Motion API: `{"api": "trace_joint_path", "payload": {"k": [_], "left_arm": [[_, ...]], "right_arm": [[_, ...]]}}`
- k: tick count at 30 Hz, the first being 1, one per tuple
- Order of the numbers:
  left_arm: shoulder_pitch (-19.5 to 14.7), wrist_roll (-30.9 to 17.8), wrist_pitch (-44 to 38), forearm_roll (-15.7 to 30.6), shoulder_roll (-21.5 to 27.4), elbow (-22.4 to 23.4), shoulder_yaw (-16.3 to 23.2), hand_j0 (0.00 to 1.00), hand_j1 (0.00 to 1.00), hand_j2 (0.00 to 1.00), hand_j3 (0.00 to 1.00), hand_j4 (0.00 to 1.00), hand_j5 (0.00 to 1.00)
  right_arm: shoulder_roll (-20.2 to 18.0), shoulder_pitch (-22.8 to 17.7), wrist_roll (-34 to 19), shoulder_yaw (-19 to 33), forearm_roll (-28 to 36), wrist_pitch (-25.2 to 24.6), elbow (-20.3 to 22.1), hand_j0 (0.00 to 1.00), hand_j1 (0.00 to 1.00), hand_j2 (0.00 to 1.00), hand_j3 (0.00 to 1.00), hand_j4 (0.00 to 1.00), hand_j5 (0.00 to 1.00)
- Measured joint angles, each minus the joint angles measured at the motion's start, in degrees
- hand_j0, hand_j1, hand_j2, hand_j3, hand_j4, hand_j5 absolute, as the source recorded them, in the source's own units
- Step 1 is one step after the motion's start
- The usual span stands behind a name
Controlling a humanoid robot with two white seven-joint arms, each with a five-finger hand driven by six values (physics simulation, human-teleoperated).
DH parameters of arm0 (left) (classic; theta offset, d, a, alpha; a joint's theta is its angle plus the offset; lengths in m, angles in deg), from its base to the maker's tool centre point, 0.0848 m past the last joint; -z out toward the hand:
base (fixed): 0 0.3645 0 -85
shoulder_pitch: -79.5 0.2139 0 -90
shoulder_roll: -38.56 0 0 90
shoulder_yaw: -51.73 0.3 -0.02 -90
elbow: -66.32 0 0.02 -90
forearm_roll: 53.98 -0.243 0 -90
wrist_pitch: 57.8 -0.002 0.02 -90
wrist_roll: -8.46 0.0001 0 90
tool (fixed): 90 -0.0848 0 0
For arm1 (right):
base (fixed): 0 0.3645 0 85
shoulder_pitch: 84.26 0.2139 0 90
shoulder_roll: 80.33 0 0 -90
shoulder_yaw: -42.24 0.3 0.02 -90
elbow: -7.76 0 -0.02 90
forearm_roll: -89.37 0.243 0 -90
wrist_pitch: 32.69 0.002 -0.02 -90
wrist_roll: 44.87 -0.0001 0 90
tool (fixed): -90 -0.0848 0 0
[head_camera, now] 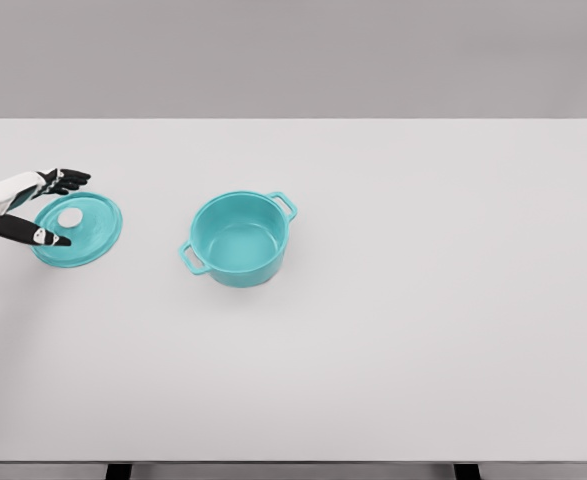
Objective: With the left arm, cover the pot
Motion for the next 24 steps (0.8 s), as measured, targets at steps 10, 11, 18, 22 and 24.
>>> {"api": "trace_joint_path", "payload": {"k": [10,11,18,22,24], "left_arm": [[-0.5,0.1,-0.1,0.0,-0.1,0.2,0.2,0.87,0.87,0.87,0.87,0.87,0.87],[-0.5,0.1,-0.1,0.0,-0.1,0.4,0.2,0.87,0.87,0.87,0.87,0.87,0.87],[-0.8,0.2,-0.1,0.1,-0.4,1.3,0.3,0.85,0.85,0.85,0.85,0.85,0.85],[-0.8,0.3,-0.1,0.1,-0.6,1.6,0.6,0.84,0.84,0.84,0.84,0.84,0.84],[-0.8,0.3,-0.1,0.2,-0.6,1.7,1.0,0.83,0.83,0.83,0.83,0.83,0.83]], "right_arm": [[0.0,0.0,0.0,0.0,0.0,0.0,0.0,1.00,1.00,1.00,1.00,1.00,1.00],[0.0,0.0,0.0,0.0,0.0,0.0,0.0,1.00,1.00,1.00,1.00,1.00,1.00],[0.0,0.0,0.0,0.0,0.0,0.0,0.0,1.00,1.00,1.00,1.00,1.00,1.00],[0.0,0.0,0.0,0.0,0.0,0.0,0.0,1.00,1.00,1.00,1.00,1.00,1.00],[0.0,0.0,0.0,0.0,0.0,0.0,0.0,1.00,1.00,1.00,1.00,1.00,1.00]]}}
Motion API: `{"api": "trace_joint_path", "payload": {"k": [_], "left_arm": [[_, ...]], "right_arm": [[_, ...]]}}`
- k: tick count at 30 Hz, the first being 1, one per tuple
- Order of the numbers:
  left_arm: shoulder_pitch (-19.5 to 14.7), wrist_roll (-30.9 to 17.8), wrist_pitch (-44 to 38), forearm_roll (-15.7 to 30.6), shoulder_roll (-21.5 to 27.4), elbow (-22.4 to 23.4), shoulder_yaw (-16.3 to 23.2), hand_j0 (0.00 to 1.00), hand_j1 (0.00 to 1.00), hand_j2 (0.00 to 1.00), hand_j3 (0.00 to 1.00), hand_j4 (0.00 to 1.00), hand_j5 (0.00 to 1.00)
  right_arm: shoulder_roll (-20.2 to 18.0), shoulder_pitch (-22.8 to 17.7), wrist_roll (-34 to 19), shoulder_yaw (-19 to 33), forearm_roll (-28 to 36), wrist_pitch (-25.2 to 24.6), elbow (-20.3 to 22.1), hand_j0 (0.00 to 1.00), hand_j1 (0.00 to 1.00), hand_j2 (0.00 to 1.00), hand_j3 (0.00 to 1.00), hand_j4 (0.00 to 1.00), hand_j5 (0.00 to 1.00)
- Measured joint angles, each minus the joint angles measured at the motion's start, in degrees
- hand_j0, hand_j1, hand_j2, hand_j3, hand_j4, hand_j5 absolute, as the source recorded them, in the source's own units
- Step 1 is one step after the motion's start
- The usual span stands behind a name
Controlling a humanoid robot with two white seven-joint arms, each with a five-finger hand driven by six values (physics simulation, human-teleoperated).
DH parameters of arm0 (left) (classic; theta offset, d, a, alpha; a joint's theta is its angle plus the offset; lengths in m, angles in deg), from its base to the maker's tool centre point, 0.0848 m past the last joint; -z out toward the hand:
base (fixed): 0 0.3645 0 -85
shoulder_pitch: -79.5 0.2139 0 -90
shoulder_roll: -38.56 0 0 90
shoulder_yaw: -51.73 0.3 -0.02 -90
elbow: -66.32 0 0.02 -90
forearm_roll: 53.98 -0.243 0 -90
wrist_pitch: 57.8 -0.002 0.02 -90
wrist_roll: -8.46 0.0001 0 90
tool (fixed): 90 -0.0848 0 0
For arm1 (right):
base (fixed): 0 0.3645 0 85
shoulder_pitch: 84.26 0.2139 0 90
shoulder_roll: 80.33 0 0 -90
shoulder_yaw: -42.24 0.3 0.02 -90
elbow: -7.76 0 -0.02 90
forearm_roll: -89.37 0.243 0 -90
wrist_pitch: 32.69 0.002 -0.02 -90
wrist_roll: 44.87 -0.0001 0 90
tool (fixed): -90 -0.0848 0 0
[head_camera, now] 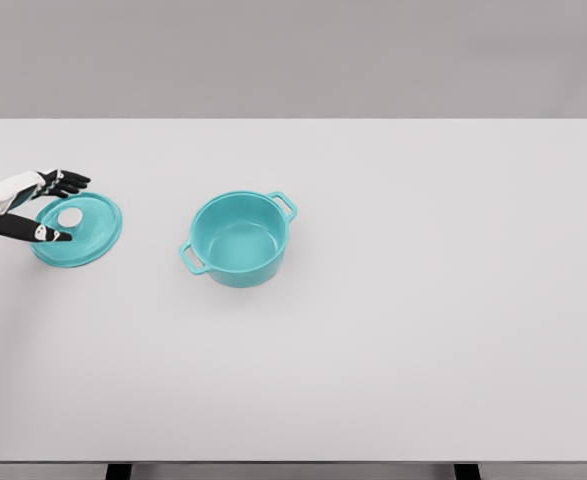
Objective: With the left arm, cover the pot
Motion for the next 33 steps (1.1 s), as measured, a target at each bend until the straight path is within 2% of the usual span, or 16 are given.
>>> {"api": "trace_joint_path", "payload": {"k": [4,7,27,33], "left_arm": [[0.0,0.0,0.0,0.2,0.0,0.4,0.3,0.83,0.83,0.83,0.83,0.83,0.83],[0.0,0.0,0.0,0.2,0.0,0.6,0.4,0.79,0.79,0.79,0.79,0.79,0.79],[0.0,0.0,0.0,0.2,0.0,0.6,0.5,0.79,0.79,0.79,0.79,0.79,0.79],[0.1,0.2,0.0,0.2,0.0,0.6,0.5,0.75,0.75,0.75,0.75,0.75,0.75]], "right_arm": [[0.0,0.0,0.0,0.0,0.0,0.0,0.0,1.00,1.00,1.00,1.00,1.00,1.00],[0.0,0.0,0.0,0.0,0.0,0.0,0.0,1.00,1.00,1.00,1.00,1.00,1.00],[0.0,0.0,0.0,0.0,0.0,0.0,0.0,1.00,1.00,1.00,1.00,1.00,1.00],[0.0,0.0,0.0,0.0,0.0,0.0,0.0,1.00,1.00,1.00,1.00,1.00,1.00]]}}
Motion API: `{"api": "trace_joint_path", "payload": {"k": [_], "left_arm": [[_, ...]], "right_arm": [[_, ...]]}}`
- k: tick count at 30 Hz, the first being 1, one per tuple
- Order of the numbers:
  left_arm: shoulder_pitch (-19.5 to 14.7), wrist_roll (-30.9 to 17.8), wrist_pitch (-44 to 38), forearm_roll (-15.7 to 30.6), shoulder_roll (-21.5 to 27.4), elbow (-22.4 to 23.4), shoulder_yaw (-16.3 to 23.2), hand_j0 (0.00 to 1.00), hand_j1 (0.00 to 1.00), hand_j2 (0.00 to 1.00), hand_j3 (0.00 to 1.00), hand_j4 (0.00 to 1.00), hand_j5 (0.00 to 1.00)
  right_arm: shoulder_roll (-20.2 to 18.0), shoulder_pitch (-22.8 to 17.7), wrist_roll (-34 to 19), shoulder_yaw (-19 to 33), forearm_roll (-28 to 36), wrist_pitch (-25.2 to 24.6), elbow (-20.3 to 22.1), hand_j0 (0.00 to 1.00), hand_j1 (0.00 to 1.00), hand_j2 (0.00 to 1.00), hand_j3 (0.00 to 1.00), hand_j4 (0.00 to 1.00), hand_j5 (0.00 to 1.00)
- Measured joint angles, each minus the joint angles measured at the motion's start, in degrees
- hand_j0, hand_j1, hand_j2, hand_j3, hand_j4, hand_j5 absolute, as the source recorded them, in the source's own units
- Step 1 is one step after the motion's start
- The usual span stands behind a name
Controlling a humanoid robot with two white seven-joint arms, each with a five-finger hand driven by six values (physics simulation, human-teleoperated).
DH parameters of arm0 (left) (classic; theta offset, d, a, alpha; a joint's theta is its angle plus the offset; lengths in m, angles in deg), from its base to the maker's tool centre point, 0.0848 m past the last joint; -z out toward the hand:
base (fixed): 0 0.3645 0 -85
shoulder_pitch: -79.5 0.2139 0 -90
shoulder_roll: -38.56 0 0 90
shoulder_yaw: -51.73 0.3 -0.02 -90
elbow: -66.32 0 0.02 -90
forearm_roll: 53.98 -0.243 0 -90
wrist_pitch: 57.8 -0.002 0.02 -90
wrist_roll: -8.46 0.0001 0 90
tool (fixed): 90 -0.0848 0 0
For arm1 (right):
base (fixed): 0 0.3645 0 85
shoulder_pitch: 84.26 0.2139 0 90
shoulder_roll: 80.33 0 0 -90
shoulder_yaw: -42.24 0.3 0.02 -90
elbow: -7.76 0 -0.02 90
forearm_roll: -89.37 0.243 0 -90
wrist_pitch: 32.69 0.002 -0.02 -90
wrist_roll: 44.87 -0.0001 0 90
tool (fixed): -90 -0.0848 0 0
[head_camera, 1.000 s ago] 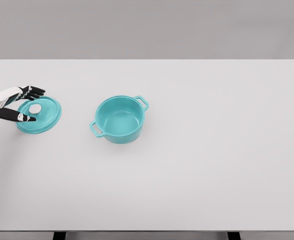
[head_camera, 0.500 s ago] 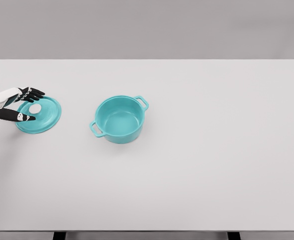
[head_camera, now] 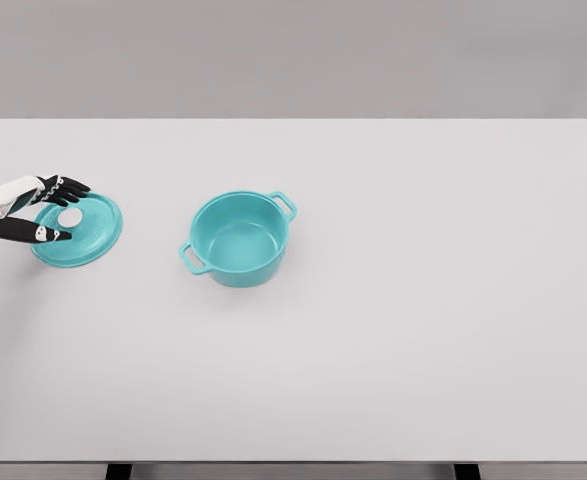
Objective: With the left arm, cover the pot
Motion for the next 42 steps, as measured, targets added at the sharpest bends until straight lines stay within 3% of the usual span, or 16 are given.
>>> {"api": "trace_joint_path", "payload": {"k": [6,14,30,42], "left_arm": [[0.1,0.1,0.0,0.1,0.0,0.1,0.1,0.74,0.74,0.74,0.74,0.74,0.74],[0.4,0.1,-0.1,0.9,0.0,0.3,-0.1,0.64,0.64,0.64,0.64,0.64,0.64],[0.5,0.5,-0.7,4.2,-1.2,1.7,-0.2,0.64,0.64,0.64,0.64,0.64,0.64],[0.6,-1.1,-0.6,3.0,-1.1,0.7,-0.6,0.62,0.62,0.62,0.62,0.62,0.62]], "right_arm": [[0.0,0.0,0.0,0.0,0.0,0.0,0.0,1.00,1.00,1.00,1.00,1.00,1.00],[0.0,0.0,0.0,0.0,0.0,0.0,0.0,1.00,1.00,1.00,1.00,1.00,1.00],[0.0,0.0,0.0,0.0,0.0,0.0,0.0,1.00,1.00,1.00,1.00,1.00,1.00],[0.0,0.0,0.0,0.0,0.0,0.0,0.0,1.00,1.00,1.00,1.00,1.00,1.00]]}}
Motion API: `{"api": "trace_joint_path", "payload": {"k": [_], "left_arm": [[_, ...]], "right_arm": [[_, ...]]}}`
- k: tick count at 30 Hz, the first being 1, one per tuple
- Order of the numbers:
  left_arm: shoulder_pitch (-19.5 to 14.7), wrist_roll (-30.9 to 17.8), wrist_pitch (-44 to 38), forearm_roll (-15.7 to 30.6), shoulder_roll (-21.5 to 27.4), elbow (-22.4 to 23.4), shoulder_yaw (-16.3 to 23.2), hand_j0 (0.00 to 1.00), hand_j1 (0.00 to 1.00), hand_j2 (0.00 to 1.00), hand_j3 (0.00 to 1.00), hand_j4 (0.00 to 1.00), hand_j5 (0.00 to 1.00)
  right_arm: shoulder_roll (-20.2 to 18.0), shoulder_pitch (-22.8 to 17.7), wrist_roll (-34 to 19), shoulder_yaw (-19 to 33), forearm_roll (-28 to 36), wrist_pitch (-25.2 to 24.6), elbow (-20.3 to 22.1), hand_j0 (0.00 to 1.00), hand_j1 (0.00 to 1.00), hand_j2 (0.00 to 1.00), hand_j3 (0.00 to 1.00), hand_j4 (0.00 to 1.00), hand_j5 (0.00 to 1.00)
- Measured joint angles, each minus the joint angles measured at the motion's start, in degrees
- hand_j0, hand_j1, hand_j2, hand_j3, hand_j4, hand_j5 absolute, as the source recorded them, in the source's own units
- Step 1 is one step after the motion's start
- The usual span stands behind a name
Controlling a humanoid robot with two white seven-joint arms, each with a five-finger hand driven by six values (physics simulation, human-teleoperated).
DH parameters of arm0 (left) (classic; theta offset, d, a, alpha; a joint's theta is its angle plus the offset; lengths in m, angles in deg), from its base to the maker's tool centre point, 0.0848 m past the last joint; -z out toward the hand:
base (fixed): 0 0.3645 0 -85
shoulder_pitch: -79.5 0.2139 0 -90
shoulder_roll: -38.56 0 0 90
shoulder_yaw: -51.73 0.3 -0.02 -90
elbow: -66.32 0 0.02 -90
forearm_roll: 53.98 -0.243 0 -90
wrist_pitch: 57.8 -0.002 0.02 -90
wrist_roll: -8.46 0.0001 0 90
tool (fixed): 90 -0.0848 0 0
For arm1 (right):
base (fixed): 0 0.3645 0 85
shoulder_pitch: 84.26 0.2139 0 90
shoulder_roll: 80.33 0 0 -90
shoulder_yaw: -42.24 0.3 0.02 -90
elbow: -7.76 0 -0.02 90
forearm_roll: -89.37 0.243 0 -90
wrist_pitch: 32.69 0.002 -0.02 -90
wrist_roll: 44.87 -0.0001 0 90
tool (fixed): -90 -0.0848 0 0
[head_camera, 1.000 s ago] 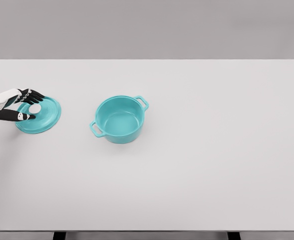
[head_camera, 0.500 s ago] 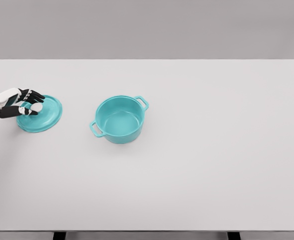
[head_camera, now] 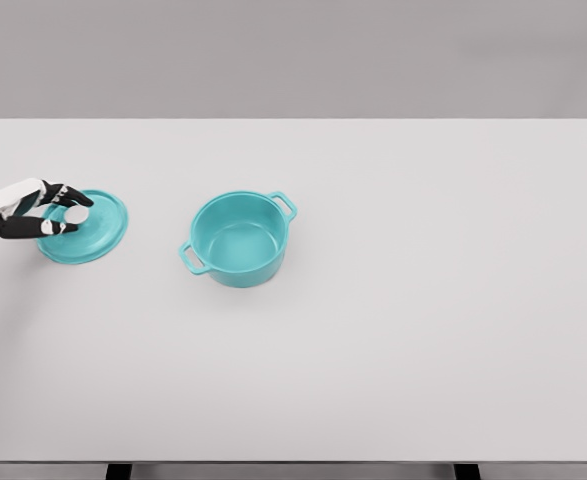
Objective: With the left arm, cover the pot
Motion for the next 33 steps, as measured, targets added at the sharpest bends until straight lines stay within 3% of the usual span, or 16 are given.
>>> {"api": "trace_joint_path", "payload": {"k": [13,19,27,33], "left_arm": [[0.3,-2.4,1.0,-2.9,0.2,-5.5,1.2,0.63,0.63,0.63,0.63,0.63,0.63],[0.2,-2.7,1.3,-2.1,0.4,-7.9,1.3,0.49,0.49,0.49,0.49,0.49,0.49],[-0.1,-3.0,1.4,-1.6,0.5,-8.9,1.3,0.49,0.49,0.49,0.49,0.49,0.49],[-0.1,-3.1,1.4,-1.6,1.2,-12.6,1.2,0.49,0.49,0.49,0.49,0.49,0.49]], "right_arm": [[0.0,0.0,0.0,0.0,0.0,0.0,0.0,1.00,1.00,1.00,1.00,1.00,1.00],[0.0,0.0,0.0,0.0,0.0,0.0,0.0,1.00,1.00,1.00,1.00,1.00,1.00],[0.0,0.0,0.0,0.0,0.0,0.0,0.0,1.00,1.00,1.00,1.00,1.00,1.00],[0.0,0.0,0.0,0.0,0.0,0.0,0.0,1.00,1.00,1.00,1.00,1.00,1.00]]}}
